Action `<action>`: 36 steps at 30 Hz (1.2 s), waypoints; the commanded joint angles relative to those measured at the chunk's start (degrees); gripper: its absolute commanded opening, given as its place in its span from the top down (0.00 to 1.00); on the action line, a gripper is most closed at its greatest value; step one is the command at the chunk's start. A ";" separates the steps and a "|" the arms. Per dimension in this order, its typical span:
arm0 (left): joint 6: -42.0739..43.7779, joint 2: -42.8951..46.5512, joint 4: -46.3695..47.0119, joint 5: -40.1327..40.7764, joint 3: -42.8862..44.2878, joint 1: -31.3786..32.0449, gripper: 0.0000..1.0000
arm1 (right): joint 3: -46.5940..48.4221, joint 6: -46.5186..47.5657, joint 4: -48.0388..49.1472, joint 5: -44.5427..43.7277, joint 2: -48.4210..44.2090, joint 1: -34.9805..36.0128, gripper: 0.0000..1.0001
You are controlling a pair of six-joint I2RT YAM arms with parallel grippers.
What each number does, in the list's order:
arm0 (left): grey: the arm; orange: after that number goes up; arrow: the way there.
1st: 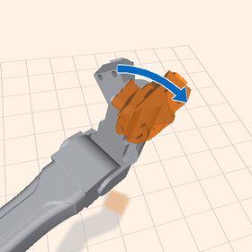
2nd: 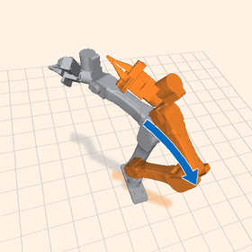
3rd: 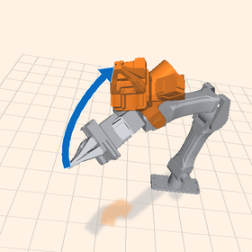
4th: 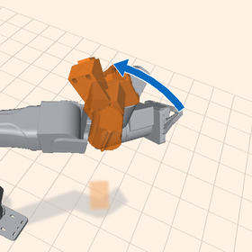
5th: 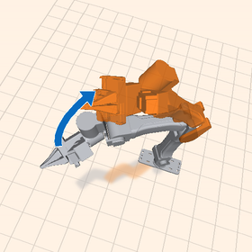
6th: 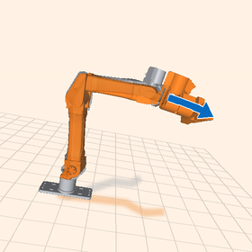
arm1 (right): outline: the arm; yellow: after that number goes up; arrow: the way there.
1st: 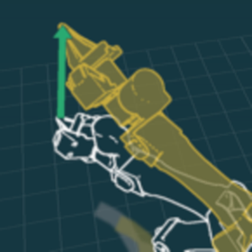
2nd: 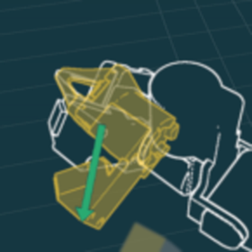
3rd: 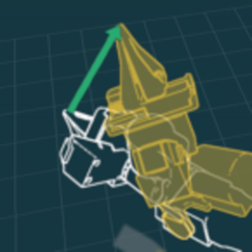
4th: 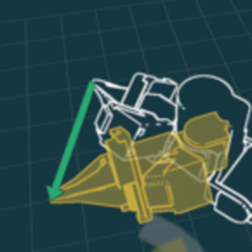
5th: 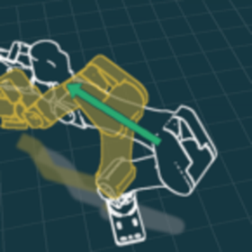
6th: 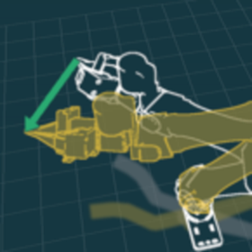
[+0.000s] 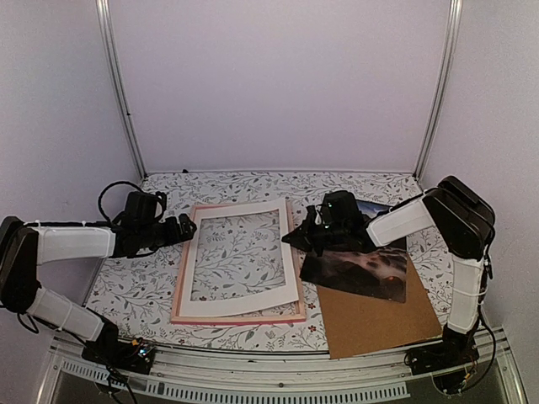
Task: Put the photo into the frame
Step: Place the mat board on the glass panel.
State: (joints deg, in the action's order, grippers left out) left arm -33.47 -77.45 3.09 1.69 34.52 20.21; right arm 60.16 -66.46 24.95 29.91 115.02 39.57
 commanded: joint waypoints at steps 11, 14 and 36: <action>1.46 -0.50 -0.37 0.15 1.24 0.38 0.00 | 1.64 -1.21 2.24 -2.49 2.54 2.34 1.00; 1.48 -0.60 -0.37 0.07 1.15 0.43 0.00 | 1.14 -1.15 2.12 -3.16 2.36 2.46 0.99; 1.91 -1.27 0.33 -0.88 1.31 0.41 0.00 | 5.17 5.24 -8.12 -5.91 0.59 3.05 0.66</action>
State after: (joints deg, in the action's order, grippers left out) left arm -32.56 -78.02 2.70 1.45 34.57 20.21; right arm 63.35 -63.81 20.05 25.56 116.22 42.04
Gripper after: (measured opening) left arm 0.996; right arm 0.324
